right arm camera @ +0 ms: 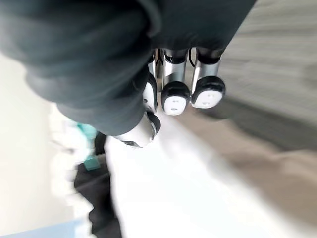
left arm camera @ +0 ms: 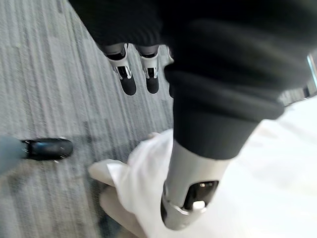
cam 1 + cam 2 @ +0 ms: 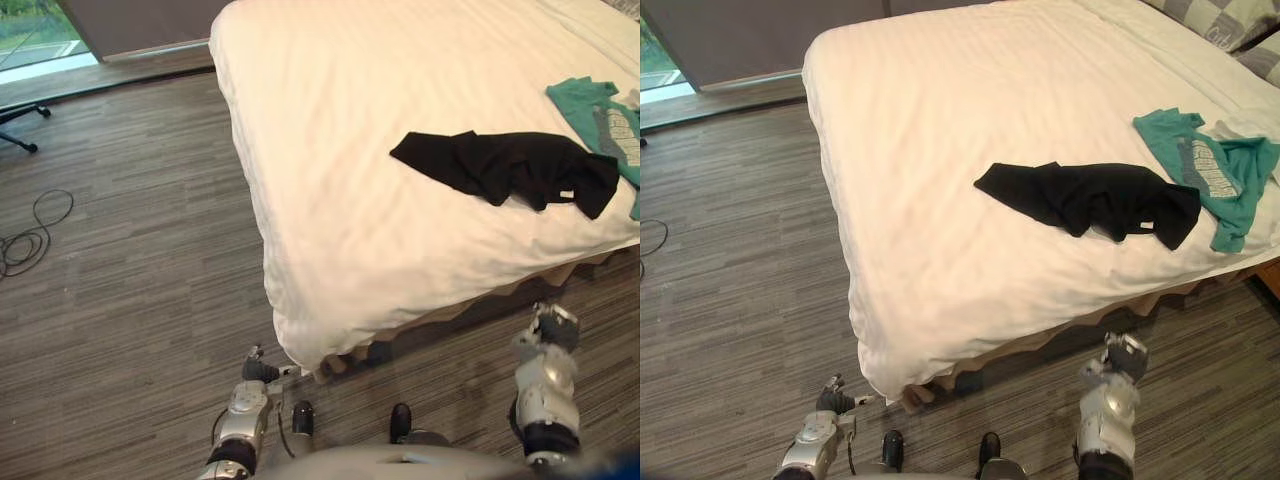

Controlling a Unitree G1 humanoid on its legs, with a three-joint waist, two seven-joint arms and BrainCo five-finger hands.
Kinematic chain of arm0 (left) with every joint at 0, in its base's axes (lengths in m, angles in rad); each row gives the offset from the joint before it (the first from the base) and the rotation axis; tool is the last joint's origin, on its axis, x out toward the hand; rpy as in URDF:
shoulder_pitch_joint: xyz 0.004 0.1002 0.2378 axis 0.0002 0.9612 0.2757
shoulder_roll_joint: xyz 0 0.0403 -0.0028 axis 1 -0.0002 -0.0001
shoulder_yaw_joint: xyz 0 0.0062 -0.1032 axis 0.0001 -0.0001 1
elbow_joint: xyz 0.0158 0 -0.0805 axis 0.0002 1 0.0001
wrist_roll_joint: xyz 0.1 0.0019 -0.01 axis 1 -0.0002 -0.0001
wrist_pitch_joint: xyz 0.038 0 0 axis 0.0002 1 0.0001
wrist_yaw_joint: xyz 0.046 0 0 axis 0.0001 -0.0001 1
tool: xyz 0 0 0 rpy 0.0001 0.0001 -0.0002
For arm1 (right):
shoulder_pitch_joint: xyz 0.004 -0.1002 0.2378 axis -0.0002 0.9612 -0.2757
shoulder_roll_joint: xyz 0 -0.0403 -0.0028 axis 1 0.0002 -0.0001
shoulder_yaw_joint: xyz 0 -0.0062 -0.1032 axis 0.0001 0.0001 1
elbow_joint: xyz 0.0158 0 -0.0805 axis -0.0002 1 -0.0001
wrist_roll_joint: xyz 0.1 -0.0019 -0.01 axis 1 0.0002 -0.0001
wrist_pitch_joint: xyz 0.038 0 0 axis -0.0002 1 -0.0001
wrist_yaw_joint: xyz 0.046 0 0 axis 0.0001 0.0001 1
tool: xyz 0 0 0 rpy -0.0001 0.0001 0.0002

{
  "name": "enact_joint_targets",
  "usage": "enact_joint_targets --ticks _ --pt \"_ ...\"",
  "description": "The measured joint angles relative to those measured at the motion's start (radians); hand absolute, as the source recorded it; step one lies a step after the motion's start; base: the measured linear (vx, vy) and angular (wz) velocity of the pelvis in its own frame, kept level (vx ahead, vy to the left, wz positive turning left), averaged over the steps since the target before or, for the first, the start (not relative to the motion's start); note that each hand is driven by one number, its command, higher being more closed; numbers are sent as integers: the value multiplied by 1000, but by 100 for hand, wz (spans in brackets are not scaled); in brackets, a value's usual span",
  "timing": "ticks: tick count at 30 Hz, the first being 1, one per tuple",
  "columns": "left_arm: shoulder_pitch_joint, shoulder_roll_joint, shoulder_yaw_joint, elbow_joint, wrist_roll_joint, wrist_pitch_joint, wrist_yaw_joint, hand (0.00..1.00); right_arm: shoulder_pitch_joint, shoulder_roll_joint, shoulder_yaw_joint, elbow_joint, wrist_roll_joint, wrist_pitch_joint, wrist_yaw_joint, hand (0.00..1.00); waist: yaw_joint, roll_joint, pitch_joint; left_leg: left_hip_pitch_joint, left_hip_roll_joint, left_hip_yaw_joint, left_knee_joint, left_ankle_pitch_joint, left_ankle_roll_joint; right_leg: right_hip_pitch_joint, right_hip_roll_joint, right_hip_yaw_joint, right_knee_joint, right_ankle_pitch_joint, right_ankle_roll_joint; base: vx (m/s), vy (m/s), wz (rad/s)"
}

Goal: Tidy the bed and pick cloth on bed and put in laundry

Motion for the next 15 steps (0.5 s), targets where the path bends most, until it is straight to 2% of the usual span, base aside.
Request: enact_joint_targets --ticks 5,9,12,15 --pt "36 26 -9 34 -23 5 5 0 -92 22 214 -49 -9 -3 18 100 19 0 0 15 -17 -9 -13 7 10 48 -6 4 -87 55 5 -43 37 0" --pt "48 22 -9 43 -55 5 9 0 -183 74 337 -47 17 -33 68 100 33 3 4 14 -24 -46 -42 26 28 46 -8 -24 -89 57 7 -62 7 22" --pt "44 19 -7 43 -56 5 21 0 -260 85 406 -43 124 -59 115 100 64 5 28 10 -32 -77 -63 38 22 44 -15 -45 -89 57 7 -46 15 27" --pt "19 10 0 40 -58 3 40 0 -421 84 458 -27 258 -94 168 100 76 25 115 -53 -42 -90 -44 61 34 -16 -27 -50 -49 59 8 -89 36 13"
